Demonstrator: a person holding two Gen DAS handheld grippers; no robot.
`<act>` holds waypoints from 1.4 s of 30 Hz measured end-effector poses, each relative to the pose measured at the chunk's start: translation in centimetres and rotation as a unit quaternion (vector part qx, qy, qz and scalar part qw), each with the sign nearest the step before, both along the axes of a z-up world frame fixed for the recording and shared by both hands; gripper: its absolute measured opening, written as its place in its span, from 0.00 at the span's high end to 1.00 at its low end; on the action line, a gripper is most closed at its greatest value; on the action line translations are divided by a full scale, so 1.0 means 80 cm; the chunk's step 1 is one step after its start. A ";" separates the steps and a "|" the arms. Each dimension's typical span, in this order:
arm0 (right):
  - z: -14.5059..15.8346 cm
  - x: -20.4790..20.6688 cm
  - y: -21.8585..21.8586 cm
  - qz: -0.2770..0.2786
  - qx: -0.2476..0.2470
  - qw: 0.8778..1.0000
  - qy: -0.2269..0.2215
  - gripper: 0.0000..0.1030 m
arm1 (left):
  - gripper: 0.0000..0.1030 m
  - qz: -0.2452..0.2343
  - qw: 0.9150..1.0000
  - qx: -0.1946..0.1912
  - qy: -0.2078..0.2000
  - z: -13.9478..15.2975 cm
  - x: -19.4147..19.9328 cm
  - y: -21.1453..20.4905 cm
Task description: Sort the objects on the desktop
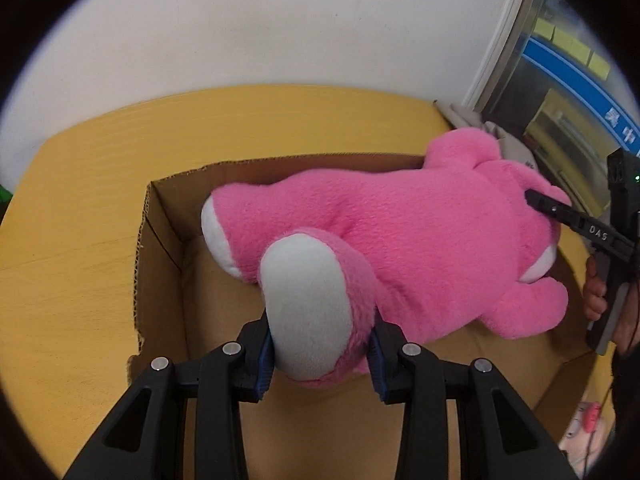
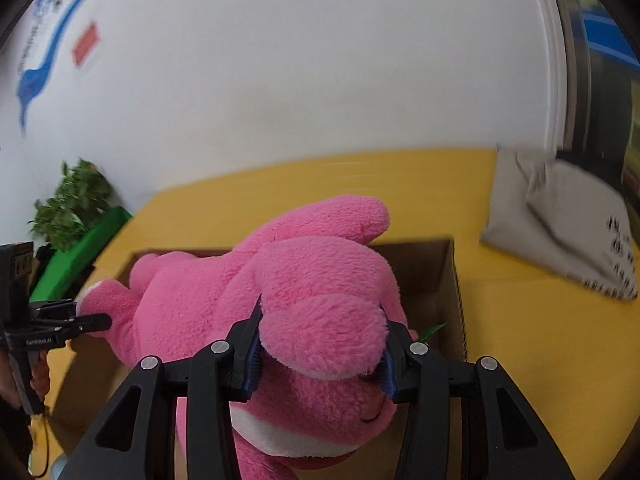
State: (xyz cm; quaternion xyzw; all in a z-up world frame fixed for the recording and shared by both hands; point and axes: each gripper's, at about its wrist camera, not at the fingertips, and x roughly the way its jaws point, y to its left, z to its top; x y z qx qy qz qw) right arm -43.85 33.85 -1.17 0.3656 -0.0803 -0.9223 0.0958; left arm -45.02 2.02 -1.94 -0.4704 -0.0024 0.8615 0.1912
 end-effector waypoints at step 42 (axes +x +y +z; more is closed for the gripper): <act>0.056 0.171 -0.008 0.159 0.044 0.986 -0.007 0.01 | 0.47 -0.060 0.997 -0.050 0.028 0.027 0.158 -0.054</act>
